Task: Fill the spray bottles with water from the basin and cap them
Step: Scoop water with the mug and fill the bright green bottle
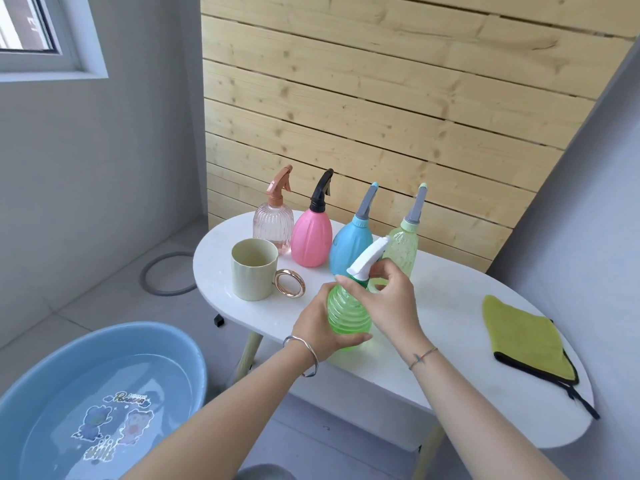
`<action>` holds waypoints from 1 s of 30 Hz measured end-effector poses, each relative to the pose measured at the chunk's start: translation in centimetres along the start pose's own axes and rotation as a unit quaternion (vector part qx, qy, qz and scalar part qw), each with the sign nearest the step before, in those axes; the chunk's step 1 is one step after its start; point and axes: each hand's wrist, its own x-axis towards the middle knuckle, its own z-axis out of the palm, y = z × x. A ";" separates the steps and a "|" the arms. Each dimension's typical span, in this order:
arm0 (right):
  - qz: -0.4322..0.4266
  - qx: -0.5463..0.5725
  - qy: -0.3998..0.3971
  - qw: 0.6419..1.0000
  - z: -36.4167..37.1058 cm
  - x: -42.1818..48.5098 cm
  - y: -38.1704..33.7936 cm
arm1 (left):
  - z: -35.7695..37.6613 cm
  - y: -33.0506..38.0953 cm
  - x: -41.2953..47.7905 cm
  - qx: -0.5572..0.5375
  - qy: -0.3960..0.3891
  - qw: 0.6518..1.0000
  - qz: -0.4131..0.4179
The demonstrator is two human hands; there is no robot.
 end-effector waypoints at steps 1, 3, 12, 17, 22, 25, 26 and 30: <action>0.010 0.013 -0.036 0.999 -0.4 0.2 0.0 | 0.0 0.1 -0.1 -0.004 -0.001 1.000 -0.001; 0.031 0.060 -0.116 0.991 -1.2 0.3 0.0 | 0.0 0.1 -0.1 -0.011 0.002 1.000 -0.001; -0.004 0.003 0.071 0.997 1.0 -0.8 -0.1 | 0.2 -0.1 -0.1 -0.016 0.006 1.000 0.000; 0.018 0.025 -0.071 0.997 -0.5 0.0 -0.5 | 0.0 0.1 -0.1 -0.015 -0.001 1.000 -0.001; 0.055 0.111 -0.253 0.960 -2.4 0.6 -0.2 | 0.1 0.2 -0.2 -0.020 0.001 1.000 0.000; 0.053 0.108 -0.126 0.985 -1.5 0.5 -0.1 | 0.0 0.2 -0.2 -0.025 -0.001 1.000 -0.002; 0.044 0.078 -0.075 0.993 -1.0 0.4 -0.1 | 0.0 0.2 -0.2 -0.024 -0.001 1.000 -0.004; 0.006 -0.012 -0.009 1.000 0.4 -0.1 -0.2 | 0.1 0.0 -0.2 -0.021 -0.004 1.000 -0.001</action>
